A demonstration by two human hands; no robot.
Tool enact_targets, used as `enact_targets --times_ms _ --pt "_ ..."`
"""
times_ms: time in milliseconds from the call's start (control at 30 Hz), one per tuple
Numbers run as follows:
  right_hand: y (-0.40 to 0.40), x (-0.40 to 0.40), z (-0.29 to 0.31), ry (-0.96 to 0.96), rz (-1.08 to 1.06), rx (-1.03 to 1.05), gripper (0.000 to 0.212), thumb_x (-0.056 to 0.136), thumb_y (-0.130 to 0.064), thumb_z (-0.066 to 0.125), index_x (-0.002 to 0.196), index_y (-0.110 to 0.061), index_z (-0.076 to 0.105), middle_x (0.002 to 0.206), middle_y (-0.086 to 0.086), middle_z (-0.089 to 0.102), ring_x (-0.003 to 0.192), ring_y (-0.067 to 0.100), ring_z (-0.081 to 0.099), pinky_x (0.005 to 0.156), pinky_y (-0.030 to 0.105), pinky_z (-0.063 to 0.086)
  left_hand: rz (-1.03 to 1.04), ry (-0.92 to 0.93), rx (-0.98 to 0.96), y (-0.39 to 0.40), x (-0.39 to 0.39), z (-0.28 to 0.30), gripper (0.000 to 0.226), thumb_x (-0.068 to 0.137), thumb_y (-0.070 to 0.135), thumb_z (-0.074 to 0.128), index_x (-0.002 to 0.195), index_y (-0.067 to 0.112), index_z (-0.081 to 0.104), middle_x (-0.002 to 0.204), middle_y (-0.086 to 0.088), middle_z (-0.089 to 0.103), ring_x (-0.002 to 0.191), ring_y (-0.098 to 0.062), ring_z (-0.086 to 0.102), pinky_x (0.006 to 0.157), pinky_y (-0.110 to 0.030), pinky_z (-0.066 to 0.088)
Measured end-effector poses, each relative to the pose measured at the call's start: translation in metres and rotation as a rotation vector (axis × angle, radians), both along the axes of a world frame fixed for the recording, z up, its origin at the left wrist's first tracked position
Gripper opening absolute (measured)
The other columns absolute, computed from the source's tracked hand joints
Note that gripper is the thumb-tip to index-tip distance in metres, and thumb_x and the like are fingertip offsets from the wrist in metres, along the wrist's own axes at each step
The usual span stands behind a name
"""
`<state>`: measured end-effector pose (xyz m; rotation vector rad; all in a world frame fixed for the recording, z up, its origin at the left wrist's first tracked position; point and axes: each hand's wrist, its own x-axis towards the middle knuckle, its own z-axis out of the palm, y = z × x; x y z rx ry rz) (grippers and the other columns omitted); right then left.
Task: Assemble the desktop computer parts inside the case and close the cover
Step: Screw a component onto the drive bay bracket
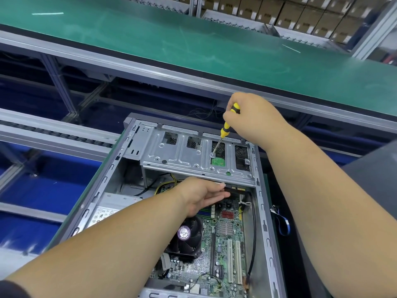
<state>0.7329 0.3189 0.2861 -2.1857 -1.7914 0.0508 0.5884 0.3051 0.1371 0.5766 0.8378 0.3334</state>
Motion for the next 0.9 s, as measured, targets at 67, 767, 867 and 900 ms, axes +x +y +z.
enact_targets --times_ms 67,767,867,900 --pt "-0.0018 -0.0007 -0.0008 0.084 0.042 0.043 0.018 0.093 -0.032 0.055 0.109 -0.025 0.058 0.088 -0.005 0.057 0.073 0.014 0.052 0.059 0.029 0.034 -0.001 0.000 0.001 0.0006 -0.0001 -0.0002 0.019 0.083 -0.005 0.070 0.100 -0.009 0.063 0.095 -0.018 0.074 0.089 -0.028 0.073 0.071 -0.025 0.060" --pt "0.0018 0.0002 -0.0082 -0.042 0.096 0.097 0.017 0.098 -0.036 0.046 0.104 -0.029 0.060 0.087 -0.008 0.058 0.080 0.019 0.054 0.059 0.030 0.034 -0.019 0.011 0.004 0.0006 0.0006 -0.0006 0.012 0.084 -0.007 0.067 0.095 -0.009 0.064 0.090 -0.016 0.075 0.090 -0.028 0.073 0.077 -0.028 0.060" --pt "0.0021 0.0016 -0.0084 0.019 0.124 0.108 0.025 0.096 -0.028 0.050 0.119 -0.029 0.059 0.097 -0.005 0.057 0.086 0.019 0.053 0.068 0.030 0.036 -0.023 0.008 0.002 0.0009 0.0003 -0.0008 0.012 0.084 -0.006 0.067 0.096 -0.009 0.064 0.090 -0.016 0.075 0.090 -0.028 0.073 0.077 -0.027 0.060" --pt "0.0023 0.0017 -0.0086 0.011 0.120 0.117 0.027 0.097 -0.032 0.052 0.123 -0.030 0.057 0.093 -0.006 0.057 0.085 0.020 0.053 0.068 0.031 0.036 -0.025 0.009 0.002 0.0010 0.0001 -0.0009 0.012 0.084 -0.006 0.067 0.096 -0.009 0.064 0.090 -0.016 0.075 0.090 -0.028 0.073 0.077 -0.027 0.060"
